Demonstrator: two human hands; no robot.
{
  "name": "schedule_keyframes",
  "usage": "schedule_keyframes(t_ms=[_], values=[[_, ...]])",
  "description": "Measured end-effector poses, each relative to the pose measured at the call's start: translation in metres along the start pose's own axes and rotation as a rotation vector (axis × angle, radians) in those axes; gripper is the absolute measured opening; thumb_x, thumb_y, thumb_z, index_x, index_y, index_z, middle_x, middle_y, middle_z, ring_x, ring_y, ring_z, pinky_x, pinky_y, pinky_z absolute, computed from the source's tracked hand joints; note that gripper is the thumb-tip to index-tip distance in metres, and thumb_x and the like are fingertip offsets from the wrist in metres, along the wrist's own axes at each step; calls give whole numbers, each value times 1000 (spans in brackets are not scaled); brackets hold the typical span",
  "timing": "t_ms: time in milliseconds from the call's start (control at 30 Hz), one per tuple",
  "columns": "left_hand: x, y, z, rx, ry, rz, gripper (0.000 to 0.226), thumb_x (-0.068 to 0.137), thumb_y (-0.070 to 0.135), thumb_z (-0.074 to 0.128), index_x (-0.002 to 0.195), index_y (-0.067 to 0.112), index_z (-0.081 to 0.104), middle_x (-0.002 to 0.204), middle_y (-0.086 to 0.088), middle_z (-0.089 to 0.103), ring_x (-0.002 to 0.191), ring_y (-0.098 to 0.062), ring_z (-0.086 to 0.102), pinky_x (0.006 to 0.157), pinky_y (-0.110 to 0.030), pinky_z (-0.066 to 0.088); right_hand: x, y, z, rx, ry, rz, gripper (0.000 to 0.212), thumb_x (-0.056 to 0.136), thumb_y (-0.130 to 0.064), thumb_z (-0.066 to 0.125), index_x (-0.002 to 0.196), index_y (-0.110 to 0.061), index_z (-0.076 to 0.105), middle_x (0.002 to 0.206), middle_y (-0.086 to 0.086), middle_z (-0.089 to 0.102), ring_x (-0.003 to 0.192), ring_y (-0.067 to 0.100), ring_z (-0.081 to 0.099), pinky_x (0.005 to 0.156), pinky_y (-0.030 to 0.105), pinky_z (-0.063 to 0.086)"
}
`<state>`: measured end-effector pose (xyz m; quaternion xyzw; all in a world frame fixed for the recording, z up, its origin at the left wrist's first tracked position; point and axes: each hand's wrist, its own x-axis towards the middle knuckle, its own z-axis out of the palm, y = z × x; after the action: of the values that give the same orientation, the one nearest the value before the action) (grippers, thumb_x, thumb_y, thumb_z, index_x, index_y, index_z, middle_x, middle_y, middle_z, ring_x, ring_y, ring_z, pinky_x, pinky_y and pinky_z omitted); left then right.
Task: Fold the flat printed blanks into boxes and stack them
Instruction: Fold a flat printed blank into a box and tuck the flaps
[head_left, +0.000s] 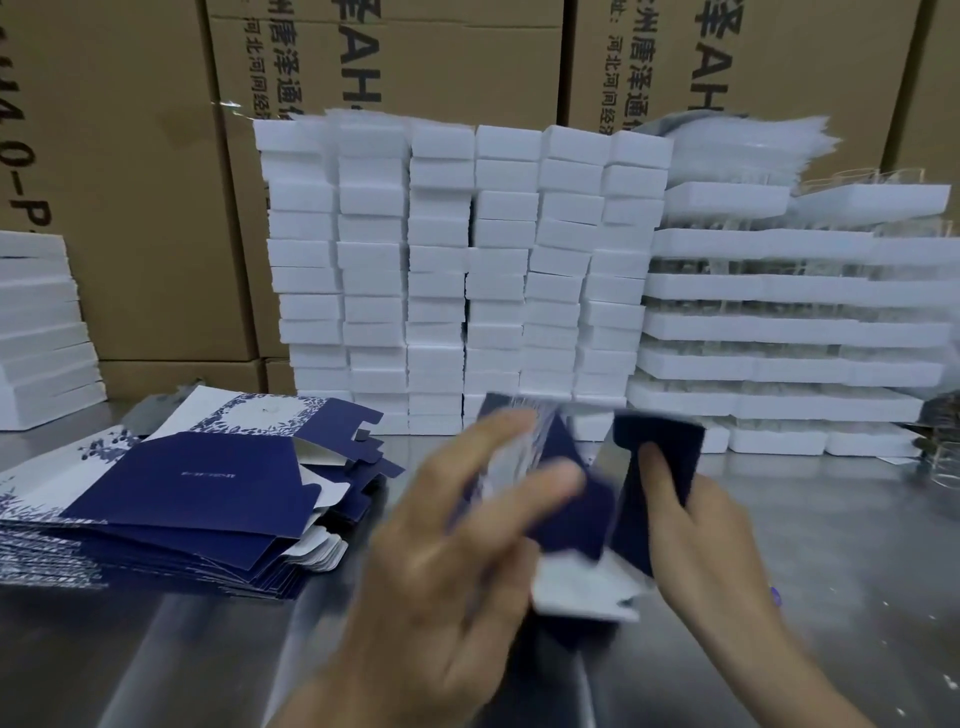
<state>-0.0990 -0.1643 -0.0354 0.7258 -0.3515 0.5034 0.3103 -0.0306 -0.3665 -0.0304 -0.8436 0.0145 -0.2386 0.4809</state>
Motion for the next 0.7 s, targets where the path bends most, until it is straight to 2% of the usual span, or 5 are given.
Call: schedule_keyframes(t_ms=[100, 200, 433, 567, 700], values=[[0, -1, 5, -96, 151, -385, 43, 105, 30, 46, 145, 46, 51, 145, 15, 58, 138, -16, 55, 101, -25, 49, -5, -11, 8, 633, -87, 285, 47, 110, -43, 44, 73, -24, 67, 64, -2, 71, 53, 13, 67, 56, 29, 47], [-5, -7, 14, -95, -13, -666, 66, 93, 14, 63, 137, 61, 49, 134, 34, 55, 133, 1, 53, 102, -31, 51, -13, -24, 13, 1001, -300, 480, 51, 108, -33, 48, 61, -25, 67, 57, 0, 58, 40, 16, 49, 38, 23, 34], [-4, 3, 35, -889, -49, -1092, 83, 77, 36, 89, 150, 26, 51, 99, 4, 75, 91, -12, 74, 81, -30, 62, -37, -34, 22, 913, -616, 443, 43, 93, -43, 67, 60, -16, 69, 56, 1, 46, 43, 11, 38, 43, 21, 29], [2, 8, 43, -903, 85, -1336, 42, 81, 51, 71, 76, 11, 62, 59, -5, 48, 50, -17, 52, 55, -31, 56, -50, -37, 33, 833, -562, 380, 49, 92, -40, 68, 49, -17, 62, 57, 7, 51, 45, 15, 42, 57, 31, 41], [6, 12, 44, -944, 168, -1535, 70, 104, 53, 44, 44, 17, 49, 48, -2, 34, 37, -17, 36, 40, -22, 41, -55, -39, 38, 744, -567, 367, 54, 96, -39, 67, 46, -20, 60, 52, 5, 53, 39, 14, 42, 48, 24, 37]])
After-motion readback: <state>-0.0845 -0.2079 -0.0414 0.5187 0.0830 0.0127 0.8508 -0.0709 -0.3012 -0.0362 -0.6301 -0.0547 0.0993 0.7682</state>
